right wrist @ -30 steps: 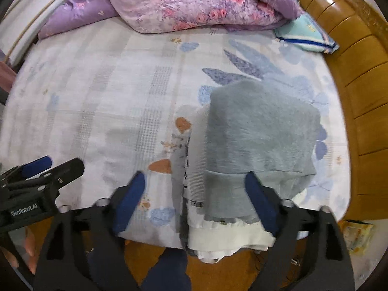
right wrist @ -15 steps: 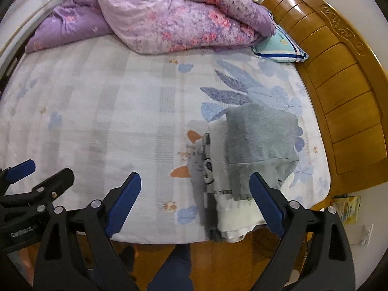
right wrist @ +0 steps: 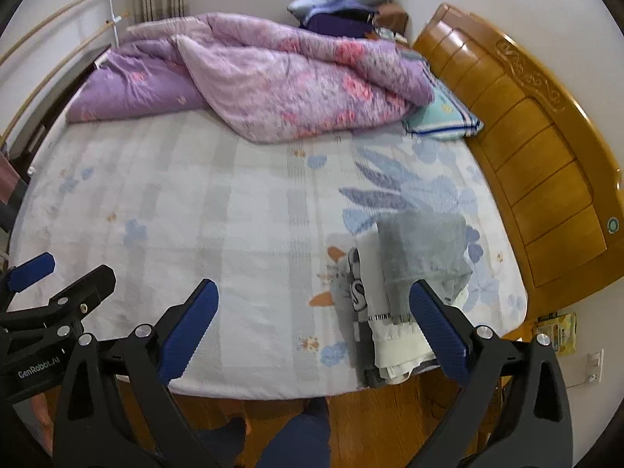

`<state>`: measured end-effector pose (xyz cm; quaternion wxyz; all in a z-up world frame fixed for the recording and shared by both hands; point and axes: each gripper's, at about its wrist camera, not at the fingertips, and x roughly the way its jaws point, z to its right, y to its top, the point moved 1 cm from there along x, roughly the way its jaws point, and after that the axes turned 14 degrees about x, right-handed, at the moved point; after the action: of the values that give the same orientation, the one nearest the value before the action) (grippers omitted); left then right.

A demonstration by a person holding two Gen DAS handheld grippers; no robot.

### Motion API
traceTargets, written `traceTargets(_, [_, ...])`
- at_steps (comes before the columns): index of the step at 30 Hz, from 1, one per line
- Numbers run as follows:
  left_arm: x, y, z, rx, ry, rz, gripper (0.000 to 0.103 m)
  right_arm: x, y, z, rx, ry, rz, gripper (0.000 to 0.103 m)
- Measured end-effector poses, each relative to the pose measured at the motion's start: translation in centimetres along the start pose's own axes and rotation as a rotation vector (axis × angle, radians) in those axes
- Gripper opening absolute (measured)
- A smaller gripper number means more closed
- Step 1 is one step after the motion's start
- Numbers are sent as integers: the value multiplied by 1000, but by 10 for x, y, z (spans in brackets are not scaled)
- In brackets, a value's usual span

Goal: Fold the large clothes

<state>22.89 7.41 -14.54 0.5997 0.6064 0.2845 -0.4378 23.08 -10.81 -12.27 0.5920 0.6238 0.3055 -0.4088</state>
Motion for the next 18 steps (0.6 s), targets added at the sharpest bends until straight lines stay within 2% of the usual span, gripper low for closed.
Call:
traceTargets(8, [-78,2,-9,14,38,158,98,-65,7,-10,-1,33,112,95])
traceTargets(12, [-109,3,-7,15,40,212,98,-96,5,-6,5,43,183,95])
traceTargets(18, [-158,0,3,28,120,317,98,-126,0,3,4,102,245,95])
